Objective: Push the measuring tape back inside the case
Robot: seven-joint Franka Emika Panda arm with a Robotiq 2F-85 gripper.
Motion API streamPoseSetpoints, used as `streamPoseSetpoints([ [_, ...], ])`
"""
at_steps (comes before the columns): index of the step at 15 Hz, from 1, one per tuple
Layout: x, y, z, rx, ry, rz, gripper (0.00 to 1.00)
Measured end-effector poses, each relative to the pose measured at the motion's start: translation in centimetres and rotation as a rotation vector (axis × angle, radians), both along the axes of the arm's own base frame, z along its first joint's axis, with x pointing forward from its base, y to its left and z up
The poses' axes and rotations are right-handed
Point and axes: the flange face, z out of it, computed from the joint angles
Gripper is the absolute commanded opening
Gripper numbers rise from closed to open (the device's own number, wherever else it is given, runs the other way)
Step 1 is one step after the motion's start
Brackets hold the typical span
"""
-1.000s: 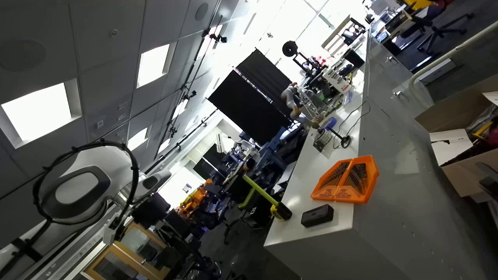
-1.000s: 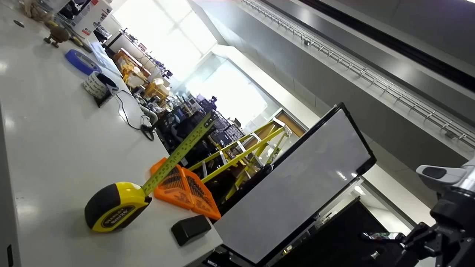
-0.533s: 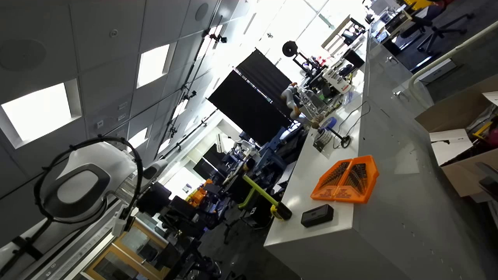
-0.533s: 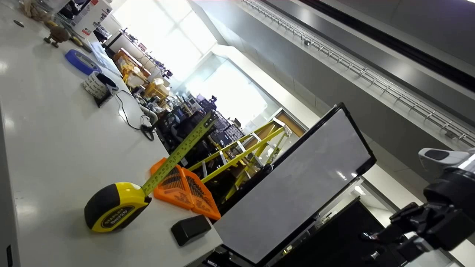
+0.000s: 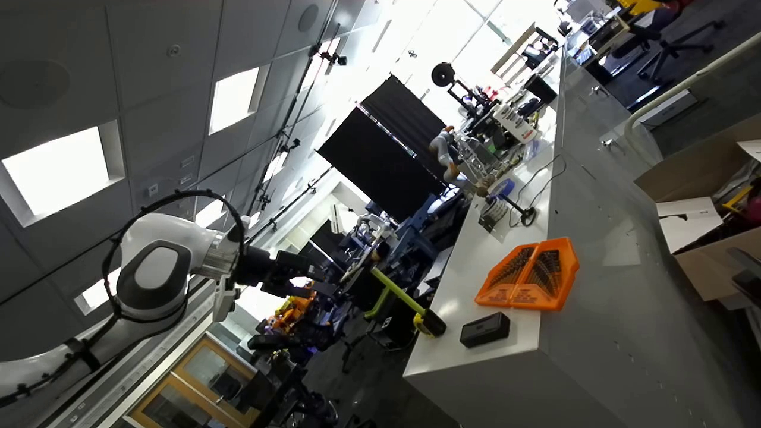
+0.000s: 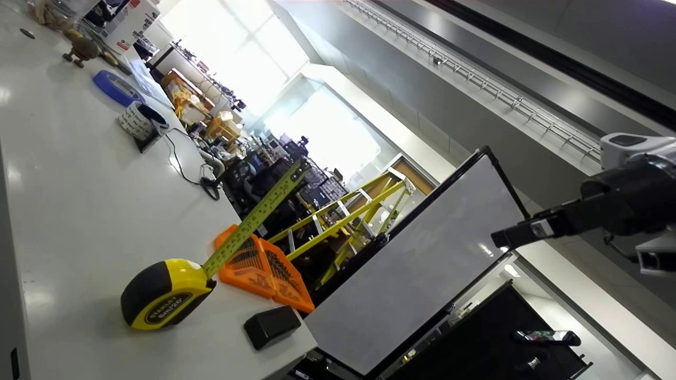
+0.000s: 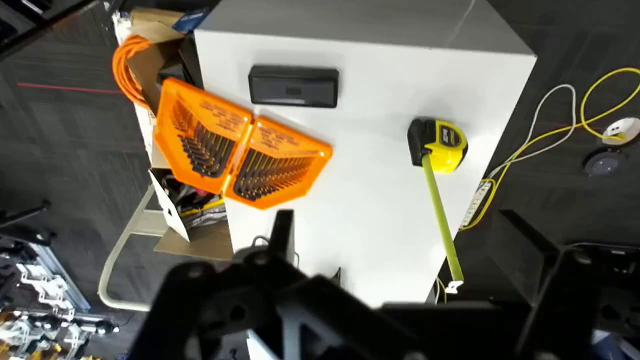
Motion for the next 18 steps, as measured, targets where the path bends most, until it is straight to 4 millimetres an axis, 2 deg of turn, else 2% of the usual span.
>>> streamPoseSetpoints([
  [5, 4.5, 5.4, -0.2, 0.031, -0.085, 0.008, 1.00],
  [11, 9.5, 10.2, -1.1, 0.030, -0.104, 0.027, 1.00],
  [15, 13.0, 11.8, -2.2, 0.018, -0.085, 0.058, 1.00],
  [18, 14.0, 12.1, -2.6, 0.022, -0.076, 0.062, 1.00],
])
